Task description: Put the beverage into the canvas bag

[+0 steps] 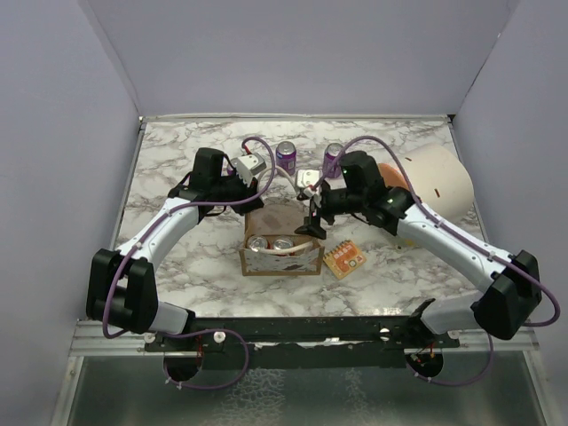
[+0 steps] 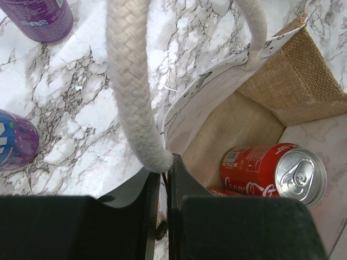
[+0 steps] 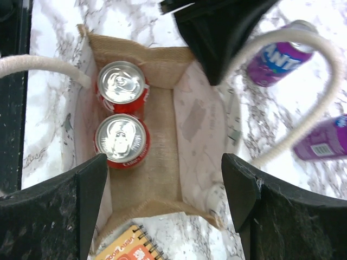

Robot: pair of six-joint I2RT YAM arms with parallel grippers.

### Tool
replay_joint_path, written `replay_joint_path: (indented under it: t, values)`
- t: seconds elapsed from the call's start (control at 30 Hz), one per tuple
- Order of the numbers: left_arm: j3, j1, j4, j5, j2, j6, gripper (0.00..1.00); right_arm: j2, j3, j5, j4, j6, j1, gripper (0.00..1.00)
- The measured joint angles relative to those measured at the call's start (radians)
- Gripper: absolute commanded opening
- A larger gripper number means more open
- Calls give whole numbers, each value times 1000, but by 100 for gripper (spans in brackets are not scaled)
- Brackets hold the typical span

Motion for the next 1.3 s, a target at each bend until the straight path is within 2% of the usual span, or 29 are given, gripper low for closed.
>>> replay_joint_path:
  t: [0.2,0.5,0.93,1.1,1.3]
  values:
    - [-5,0,0,0,-8,1,8,-66,0,-52,29,60,-143,86]
    - [-12,0,0,0,-18,9,8,-51,42,10,75,152,-267,87]
    - [-24,0,8,0,-31,15,8,286,376,280,47,230,-323,95]
    - [-29,0,8,0,-38,17,8,400,468,344,29,247,-330,100]
    - [-30,0,9,0,-39,17,8,540,561,393,-4,257,-350,100]
